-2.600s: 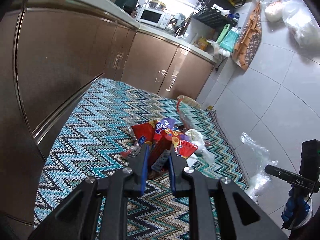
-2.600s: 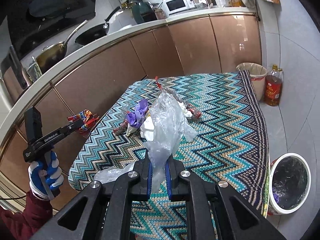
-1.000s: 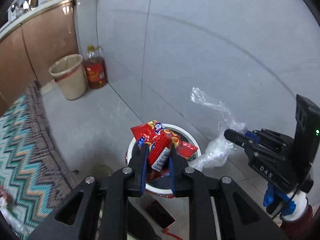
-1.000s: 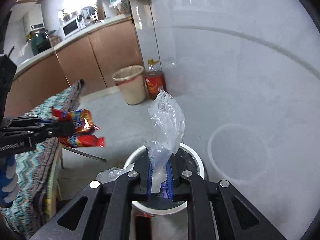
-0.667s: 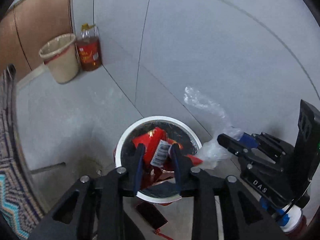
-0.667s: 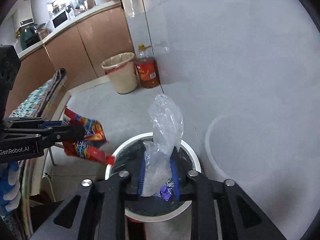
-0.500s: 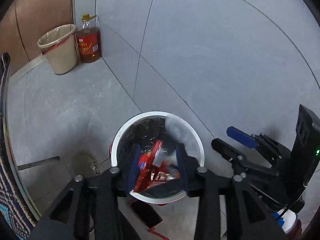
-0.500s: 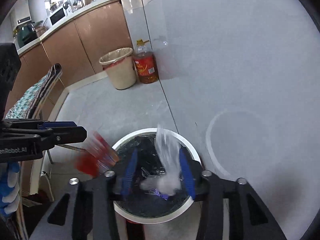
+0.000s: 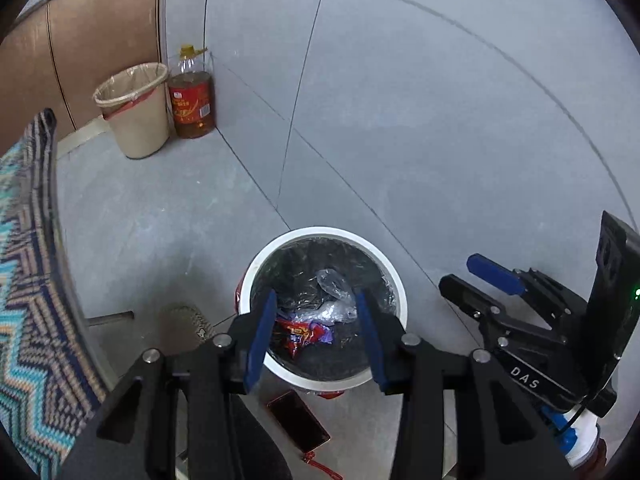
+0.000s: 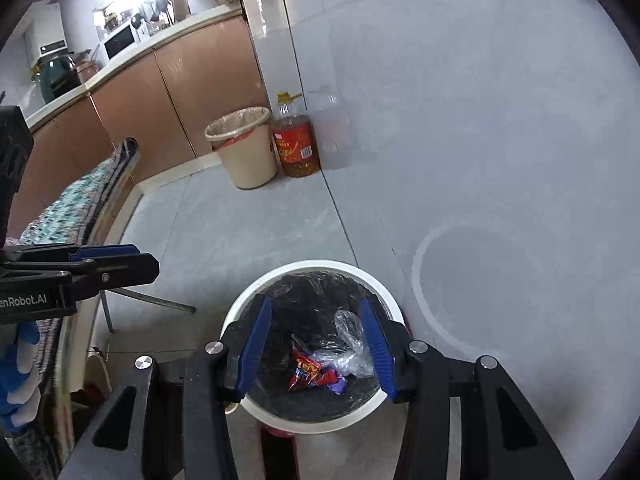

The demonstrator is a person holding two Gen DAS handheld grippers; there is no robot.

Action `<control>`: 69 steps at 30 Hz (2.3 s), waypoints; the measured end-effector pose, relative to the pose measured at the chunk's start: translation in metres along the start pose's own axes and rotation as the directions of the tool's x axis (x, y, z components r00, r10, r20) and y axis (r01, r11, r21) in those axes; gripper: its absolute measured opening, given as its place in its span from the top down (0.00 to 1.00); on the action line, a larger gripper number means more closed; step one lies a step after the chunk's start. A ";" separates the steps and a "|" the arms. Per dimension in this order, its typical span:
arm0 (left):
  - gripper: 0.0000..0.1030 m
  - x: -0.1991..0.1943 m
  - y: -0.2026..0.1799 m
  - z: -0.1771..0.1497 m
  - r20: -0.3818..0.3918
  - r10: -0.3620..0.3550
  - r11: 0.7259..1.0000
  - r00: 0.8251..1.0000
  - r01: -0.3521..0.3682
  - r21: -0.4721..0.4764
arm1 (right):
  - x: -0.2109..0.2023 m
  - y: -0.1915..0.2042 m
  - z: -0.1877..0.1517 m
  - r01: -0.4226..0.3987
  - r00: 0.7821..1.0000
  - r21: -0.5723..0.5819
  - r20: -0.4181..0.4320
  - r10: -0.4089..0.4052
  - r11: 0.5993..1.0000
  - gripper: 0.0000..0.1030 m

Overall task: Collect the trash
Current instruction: 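Carry the wrappers and plastic bag to the white bin and release both, then move both tools back over the remaining trash on the table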

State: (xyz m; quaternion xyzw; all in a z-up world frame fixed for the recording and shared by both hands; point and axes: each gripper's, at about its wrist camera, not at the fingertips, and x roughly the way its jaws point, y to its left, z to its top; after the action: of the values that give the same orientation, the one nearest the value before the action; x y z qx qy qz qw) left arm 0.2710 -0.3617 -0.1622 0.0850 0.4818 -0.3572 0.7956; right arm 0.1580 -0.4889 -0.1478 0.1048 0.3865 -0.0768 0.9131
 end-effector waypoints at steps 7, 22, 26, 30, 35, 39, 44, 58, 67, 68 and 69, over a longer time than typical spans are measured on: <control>0.60 -0.063 -0.008 -0.013 0.125 0.010 1.000 0.992 -0.012 0.017 | -0.061 0.020 0.002 -0.026 0.995 0.012 0.094 0.025 1.000 0.51; 0.53 -0.245 0.014 -0.075 0.417 0.100 0.993 0.903 -0.118 0.017 | -0.195 0.130 0.021 -0.124 0.927 -0.180 0.330 0.178 0.976 0.45; 0.49 -0.291 0.026 -0.100 0.490 0.147 0.987 0.859 -0.160 -0.017 | -0.221 0.166 0.021 -0.144 0.901 -0.259 0.364 0.235 0.955 0.43; 0.49 -0.329 0.044 -0.125 0.538 0.191 0.980 0.821 -0.194 -0.051 | -0.243 0.198 0.019 -0.159 0.880 -0.327 0.380 0.284 0.931 0.42; 0.49 -0.370 0.068 -0.154 0.572 0.255 0.966 0.779 -0.229 -0.119 | -0.259 0.234 0.020 -0.176 0.858 -0.401 0.386 0.340 0.899 0.41; 0.49 -0.402 0.091 -0.177 0.592 0.328 0.944 0.736 -0.271 -0.186 | -0.269 0.255 0.020 -0.196 0.840 -0.439 0.387 0.381 0.877 0.40; 0.49 -0.437 0.120 -0.200 0.600 0.407 0.913 0.688 -0.295 -0.281 | -0.276 0.276 0.021 -0.222 0.821 -0.480 0.378 0.429 0.849 0.40; 0.49 -0.485 0.204 -0.252 0.529 0.585 0.800 0.615 -0.329 -0.502 | -0.248 0.315 0.033 -0.269 0.819 -0.532 0.312 0.482 0.803 0.40; 0.49 -0.428 0.254 -0.248 0.437 0.546 0.802 0.715 -0.295 -0.519 | -0.187 0.335 0.046 -0.319 0.852 -0.522 0.207 0.481 0.791 0.40; 0.49 -0.418 0.258 -0.247 0.425 0.535 0.805 0.730 -0.289 -0.518 | -0.180 0.336 0.047 -0.325 0.855 -0.521 0.194 0.480 0.789 0.40; 0.49 -0.406 0.264 -0.245 0.411 0.518 0.810 0.750 -0.277 -0.517 | -0.170 0.339 0.047 -0.333 0.860 -0.519 0.176 0.480 0.787 0.40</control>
State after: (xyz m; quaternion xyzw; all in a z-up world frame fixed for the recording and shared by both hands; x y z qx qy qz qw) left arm 0.1558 0.1465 -0.0097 -0.0894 0.2763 -0.0703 0.9543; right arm 0.1488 -0.1629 0.0516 -0.0515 0.2187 0.2052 0.9526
